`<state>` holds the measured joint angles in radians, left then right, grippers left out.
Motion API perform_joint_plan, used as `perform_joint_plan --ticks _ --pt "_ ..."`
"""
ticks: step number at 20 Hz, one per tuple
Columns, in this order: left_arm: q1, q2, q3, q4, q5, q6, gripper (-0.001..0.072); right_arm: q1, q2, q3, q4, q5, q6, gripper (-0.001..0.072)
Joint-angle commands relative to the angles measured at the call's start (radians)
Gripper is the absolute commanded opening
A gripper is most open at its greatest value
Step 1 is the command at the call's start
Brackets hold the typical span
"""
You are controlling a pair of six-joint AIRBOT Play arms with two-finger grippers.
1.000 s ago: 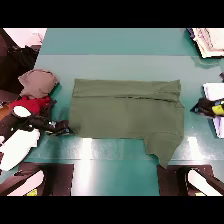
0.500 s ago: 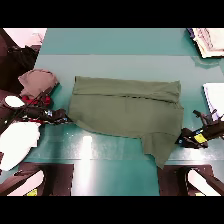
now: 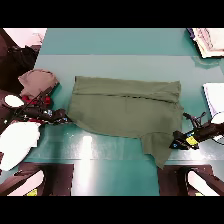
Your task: Fold the shirts.
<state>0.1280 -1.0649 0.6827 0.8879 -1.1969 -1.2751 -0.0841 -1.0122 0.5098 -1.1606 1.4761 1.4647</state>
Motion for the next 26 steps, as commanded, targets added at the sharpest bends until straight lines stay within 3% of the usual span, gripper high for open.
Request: perform_joint_plan --ticks 1,3,4,5,6,10,15,16,20,22,26 --pt "0.001 0.026 0.001 0.057 -0.048 -0.001 0.0024 0.082 0.066 0.034 -0.054 0.02 0.009 0.0013" --pt "0.001 0.055 0.001 0.068 -0.054 -0.004 0.0024 0.084 0.143 0.062 -0.121 0.022 0.067 0.0016" --pt "0.0 0.056 0.001 0.064 -0.057 -0.004 0.0025 0.066 0.166 0.063 -0.134 0.039 0.069 0.0076" --pt "0.001 0.055 0.001 0.064 -0.059 -0.004 0.0025 0.035 0.176 0.053 -0.146 0.056 0.069 0.037" --pt "0.0 0.055 0.001 0.063 -0.056 -0.004 0.0025 0.002 0.177 0.03 -0.15 0.048 0.068 0.0455" --pt "0.001 0.055 0.001 0.062 -0.058 -0.004 0.0025 -0.05 0.176 -0.068 -0.127 -0.07 0.066 0.0442" --pt "0.001 0.055 0.001 0.061 -0.052 -0.004 0.0025 -0.048 0.176 -0.118 0.022 -0.169 0.044 0.0411" --pt "0.001 0.055 0.001 0.061 -0.051 -0.003 0.0025 -0.04 0.176 -0.126 0.026 -0.186 0.044 0.0348" --pt "0.001 0.055 0.001 0.061 -0.052 -0.003 0.0026 0.032 0.177 -0.132 0.035 -0.202 0.045 0.0257" --pt "0.001 0.056 0.001 0.062 -0.063 -0.002 0.0025 0.069 0.177 -0.121 0.033 -0.156 0.045 0.0025" --pt "0.0 0.079 0.001 0.1 -0.17 -0.002 0.0024 0.101 0.205 0.006 -0.074 0.065 0.045 0.0014"
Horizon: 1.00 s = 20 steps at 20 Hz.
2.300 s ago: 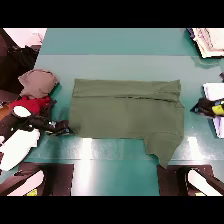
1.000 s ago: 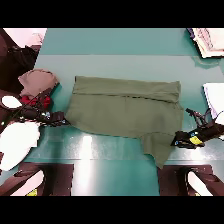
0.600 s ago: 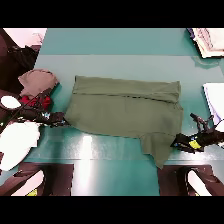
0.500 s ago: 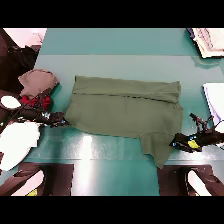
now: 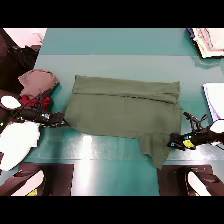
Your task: Fold the shirts.
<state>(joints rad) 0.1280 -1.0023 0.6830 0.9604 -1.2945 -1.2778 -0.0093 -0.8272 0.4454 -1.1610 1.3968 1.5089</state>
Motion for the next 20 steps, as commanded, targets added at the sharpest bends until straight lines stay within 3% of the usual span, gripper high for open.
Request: perform_joint_plan --ticks 1,5,7,9,12,15,20 --pt "0.001 0.038 0.0 0.036 -0.114 -0.009 0.0024 0.025 0.049 0.11 -0.122 0.199 0.0 0.0014" --pt "0.0 0.153 -0.054 0.016 -0.32 -0.076 0.0024 -0.015 0.203 0.237 -0.229 0.367 0.0 0.0014" --pt "0.0 0.17 -0.064 -0.003 -0.333 -0.096 0.0025 -0.054 0.259 0.272 -0.218 0.34 0.0 0.0014" --pt "0.0 0.167 -0.051 -0.018 -0.204 -0.115 0.0025 -0.079 0.258 0.301 -0.198 0.268 -0.027 0.0014" --pt "0.0 0.123 0.037 -0.08 0.015 -0.095 0.0024 -0.085 0.107 0.385 -0.139 0.14 -0.057 0.0013" --pt "0.0 0.009 0.161 -0.079 0.084 -0.076 0.0024 -0.083 -0.085 0.512 -0.138 0.022 -0.063 0.0013" --pt "0.0 -0.246 0.334 -0.126 0.189 -0.074 0.0025 0.003 -0.393 0.718 -0.141 -0.044 -0.08 0.0013"
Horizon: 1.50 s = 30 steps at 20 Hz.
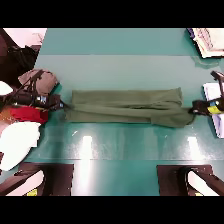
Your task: Fold the shirts.
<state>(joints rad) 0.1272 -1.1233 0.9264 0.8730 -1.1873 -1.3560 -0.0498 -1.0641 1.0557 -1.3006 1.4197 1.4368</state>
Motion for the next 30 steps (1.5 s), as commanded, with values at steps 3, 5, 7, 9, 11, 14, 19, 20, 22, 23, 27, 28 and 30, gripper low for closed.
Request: perform_joint_plan --ticks 3,5,7,9,11,14,19,20,22,23,27,28,30 --pt "0.001 -0.264 0.177 -0.095 0.103 0.052 0.0025 0.092 -0.293 0.212 -0.001 -0.121 -0.006 0.0013" --pt "0.001 -0.329 0.219 -0.095 0.117 0.054 0.0026 0.112 -0.372 0.281 -0.001 -0.146 -0.005 0.0013" --pt "0.002 -0.37 0.243 -0.095 0.147 0.053 0.0026 0.117 -0.447 0.351 0.002 -0.153 -0.003 0.0014" --pt "0.002 -0.374 0.246 -0.101 0.196 0.043 0.0171 0.111 -0.507 0.409 0.05 -0.171 0.022 0.0018" --pt "0.004 -0.373 0.246 -0.164 0.224 0.044 0.0678 0.081 -0.561 0.469 0.159 -0.193 0.022 0.0262" --pt "0.005 -0.373 0.294 -0.201 0.19 0.045 0.0657 0.023 -0.586 0.536 0.278 -0.158 0.005 0.0464" --pt "0.001 -0.369 0.359 -0.205 -0.005 0.096 0.0046 -0.121 -0.523 0.441 0.285 0.007 -0.124 0.0465" --pt "0.001 -0.37 0.358 -0.203 -0.021 0.108 0.0035 -0.152 -0.513 0.396 0.285 0.016 -0.136 0.0466" --pt "-0.005 -0.37 0.359 -0.203 -0.032 0.107 0.0035 -0.214 -0.509 0.309 0.289 0.016 -0.141 0.0674" --pt "-0.014 -0.37 0.358 -0.202 -0.025 0.106 0.0035 -0.237 -0.514 0.269 0.289 0.013 -0.151 0.071" --pt "-0.114 -0.37 0.358 -0.2 0.037 0.107 0.0035 -0.246 -0.571 0.189 0.362 0.012 -0.282 0.0709" --pt "-0.148 -0.37 0.358 -0.2 0.061 0.106 0.0035 -0.236 -0.589 0.192 0.374 -0.006 -0.294 0.0708" --pt "-0.222 -0.37 0.358 -0.199 0.111 0.106 0.0034 -0.206 -0.623 0.214 0.373 -0.041 -0.294 0.0705"
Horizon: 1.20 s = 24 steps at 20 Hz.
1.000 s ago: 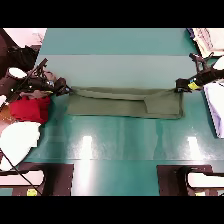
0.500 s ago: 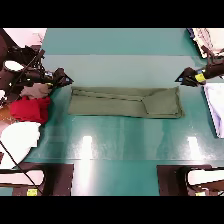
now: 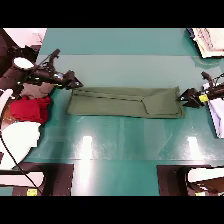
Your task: Fold the shirts.
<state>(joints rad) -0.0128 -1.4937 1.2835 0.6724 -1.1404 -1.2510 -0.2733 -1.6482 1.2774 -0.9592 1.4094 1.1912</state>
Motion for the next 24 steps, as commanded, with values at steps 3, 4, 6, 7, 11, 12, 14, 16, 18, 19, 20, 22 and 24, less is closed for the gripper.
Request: perform_joint_plan --ticks 3,4,6,7,11,12,14,16,18,19,20,22,24 --pt "-0.169 0.0 0.001 0.002 0.087 0.002 0.0027 0.058 -0.08 0.024 0.032 -0.061 -0.048 0.0686" --pt "-0.19 0.0 0.002 0.005 0.092 0.002 0.0026 0.071 -0.087 0.024 0.034 -0.068 -0.048 0.068" --pt "-0.234 0.0 0.002 0.017 0.12 0.0 0.0025 0.097 -0.1 0.024 0.053 -0.069 -0.048 0.0419" --pt "-0.256 0.0 0.002 0.032 0.144 -0.01 0.0026 0.109 -0.099 0.024 0.051 -0.074 -0.049 0.0248" --pt "-0.337 -0.027 0.011 0.045 0.226 -0.009 0.0025 0.137 -0.029 0.024 0.06 -0.071 -0.076 0.0013" --pt "-0.353 -0.053 0.026 0.046 0.226 -0.009 0.0025 0.14 0.011 0.024 0.086 -0.067 -0.074 0.0013" --pt "-0.382 -0.129 0.087 0.046 0.223 -0.011 0.0025 0.146 0.097 0.034 0.185 -0.048 -0.073 0.0013" --pt "-0.407 -0.224 0.18 0.046 0.222 -0.036 0.0025 0.173 0.16 0.102 0.227 -0.012 0.001 0.0012" --pt "-0.437 -0.321 0.286 0.047 0.205 -0.062 0.0025 0.217 0.201 0.198 0.232 0.009 0.072 0.0012" --pt "-0.45 -0.365 0.336 0.05 0.195 -0.07 0.0025 0.245 0.209 0.246 0.232 0.017 0.108 0.0011" --pt "-0.463 -0.412 0.385 0.061 0.189 -0.096 0.0025 0.274 0.209 0.299 0.233 0.033 0.145 0.0012" --pt "-0.477 -0.49 0.466 0.062 0.187 -0.147 0.0025 0.334 0.209 0.376 0.233 0.044 0.19 0.0012" --pt "-0.482 -0.549 0.535 0.061 0.191 -0.182 0.0025 0.401 0.208 0.429 0.232 0.033 0.208 0.0012"
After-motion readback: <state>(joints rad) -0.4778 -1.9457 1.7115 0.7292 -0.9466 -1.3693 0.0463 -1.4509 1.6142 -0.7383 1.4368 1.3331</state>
